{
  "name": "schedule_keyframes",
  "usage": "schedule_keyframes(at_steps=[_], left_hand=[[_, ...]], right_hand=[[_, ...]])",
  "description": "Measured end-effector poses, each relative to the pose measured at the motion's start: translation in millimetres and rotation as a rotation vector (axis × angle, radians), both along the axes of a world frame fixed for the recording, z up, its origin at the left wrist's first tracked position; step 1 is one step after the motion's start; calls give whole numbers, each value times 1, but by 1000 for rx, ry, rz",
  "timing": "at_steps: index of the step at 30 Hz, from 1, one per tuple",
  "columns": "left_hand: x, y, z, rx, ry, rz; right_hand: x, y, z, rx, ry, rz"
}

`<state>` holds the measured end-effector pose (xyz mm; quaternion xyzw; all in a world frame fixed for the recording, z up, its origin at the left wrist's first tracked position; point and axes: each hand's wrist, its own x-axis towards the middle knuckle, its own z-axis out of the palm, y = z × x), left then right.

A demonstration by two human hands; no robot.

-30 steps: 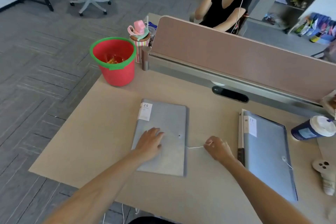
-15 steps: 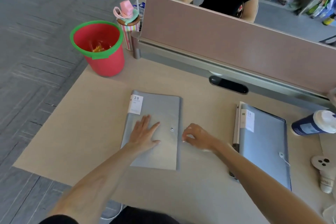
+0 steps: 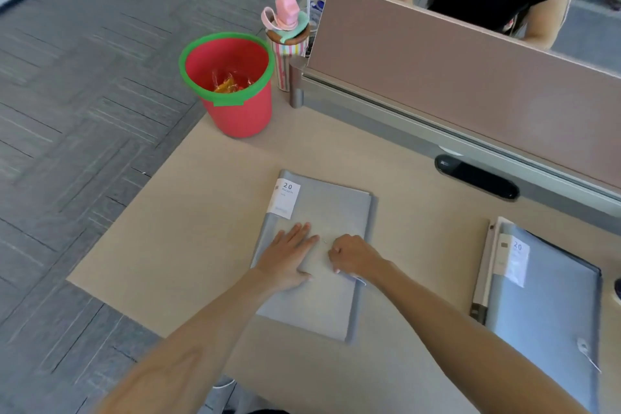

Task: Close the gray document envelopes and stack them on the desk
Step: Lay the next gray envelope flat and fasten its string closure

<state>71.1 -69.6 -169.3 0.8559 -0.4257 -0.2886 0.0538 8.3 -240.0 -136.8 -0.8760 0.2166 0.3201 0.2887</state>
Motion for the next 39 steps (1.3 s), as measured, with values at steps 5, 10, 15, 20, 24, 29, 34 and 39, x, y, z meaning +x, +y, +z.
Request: schedule_keyframes(at_steps=[5, 10, 15, 20, 24, 29, 34, 39], left_hand=[[1, 1, -3, -38, -1, 18], [0, 1, -5, -34, -21, 18], [0, 1, -3, -31, -19, 13], [0, 0, -2, -17, -11, 16], [-1, -2, -1, -7, -19, 19], [-2, -5, -1, 24, -28, 28], [-2, -7, 2, 44, -18, 22], [-2, -7, 3, 64, -24, 8]], right_hand=[[20, -18, 3, 77, 9, -34], [3, -34, 14, 40, -104, 316], [-12, -54, 7, -163, -230, 515], [-29, -58, -5, -274, -352, 454], [-45, -54, -12, -439, -415, 429], [-67, -59, -25, -502, -411, 353], [-80, -53, -21, -490, -455, 323], [-84, -53, -22, -582, -408, 387]])
